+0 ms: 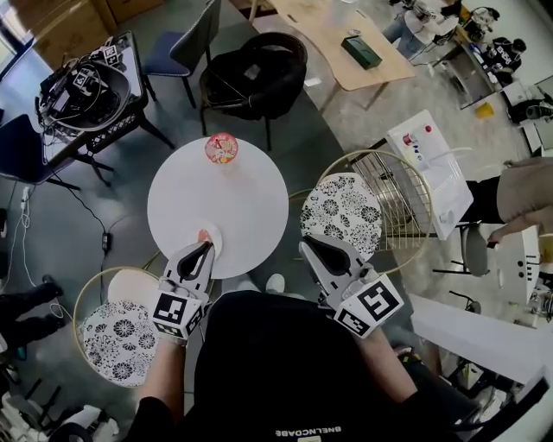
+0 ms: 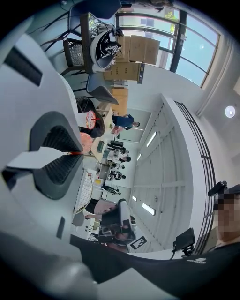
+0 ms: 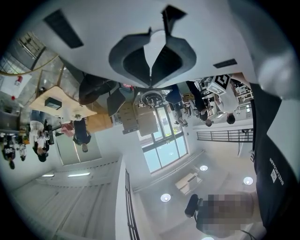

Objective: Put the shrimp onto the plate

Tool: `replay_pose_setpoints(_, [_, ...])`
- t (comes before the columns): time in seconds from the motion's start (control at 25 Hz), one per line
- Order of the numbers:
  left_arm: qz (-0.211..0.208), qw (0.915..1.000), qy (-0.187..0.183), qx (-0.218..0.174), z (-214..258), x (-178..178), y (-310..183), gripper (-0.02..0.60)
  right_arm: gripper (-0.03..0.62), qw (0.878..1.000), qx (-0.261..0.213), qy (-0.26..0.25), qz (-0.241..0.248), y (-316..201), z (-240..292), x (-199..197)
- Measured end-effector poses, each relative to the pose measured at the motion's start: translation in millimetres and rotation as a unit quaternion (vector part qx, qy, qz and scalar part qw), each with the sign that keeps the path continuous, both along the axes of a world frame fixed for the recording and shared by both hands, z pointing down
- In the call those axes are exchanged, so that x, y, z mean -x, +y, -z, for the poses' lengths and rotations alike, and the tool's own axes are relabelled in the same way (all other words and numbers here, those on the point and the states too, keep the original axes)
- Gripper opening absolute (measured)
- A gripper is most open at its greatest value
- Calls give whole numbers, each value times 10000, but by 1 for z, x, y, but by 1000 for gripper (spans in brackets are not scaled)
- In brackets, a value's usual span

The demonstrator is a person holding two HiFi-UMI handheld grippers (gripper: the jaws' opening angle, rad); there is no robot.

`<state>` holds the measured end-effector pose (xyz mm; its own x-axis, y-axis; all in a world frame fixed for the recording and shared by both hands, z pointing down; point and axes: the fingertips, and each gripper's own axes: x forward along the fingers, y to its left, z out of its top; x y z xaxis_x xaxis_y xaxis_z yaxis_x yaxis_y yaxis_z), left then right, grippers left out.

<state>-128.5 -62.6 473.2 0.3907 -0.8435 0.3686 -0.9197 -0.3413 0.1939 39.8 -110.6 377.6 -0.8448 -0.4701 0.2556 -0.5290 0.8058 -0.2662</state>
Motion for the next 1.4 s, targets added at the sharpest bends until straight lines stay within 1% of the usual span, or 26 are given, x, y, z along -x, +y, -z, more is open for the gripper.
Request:
replay_pose_setpoints(0.16, [-66, 9995, -64, 315, -34, 8, -3, 20, 23, 9999, 39, 89, -38, -3, -1, 5])
replay_pose_setpoints(0.28, [-93, 9981, -90, 610, -65, 13, -1, 20, 21, 9997, -22, 225, -27, -1, -2, 7])
replay_pose_setpoints(0.36, [-115, 9971, -85, 741, -79, 14, -2, 20, 23, 9995, -46, 310, -54, -2, -2, 6])
replay_pose_setpoints(0.48, [-163, 9952, -191, 950, -103, 19, -4, 20, 21, 9992, -13, 367, -125, -4, -3, 4])
replay_pose_setpoints(0.64, [-208, 9912, -272, 1277, -137, 23, -2, 21, 21, 9987, 14, 442, -235, -4, -4, 2])
replay_pose_setpoints(0.96, [-338, 9828, -486, 1747, -187, 27, -2, 20, 21, 9964, 11, 708, -458, -6, -8, -8])
replay_pose_setpoints(1.28, [-449, 9743, -642, 2114, -230, 31, -2, 21, 21, 9927, 30, 836, -865, -8, -10, -26])
replay_pose_setpoints(1.4, [-482, 9694, -711, 2298, -241, 32, -2, 21, 22, 9918, 48, 866, -940, -10, -11, -29])
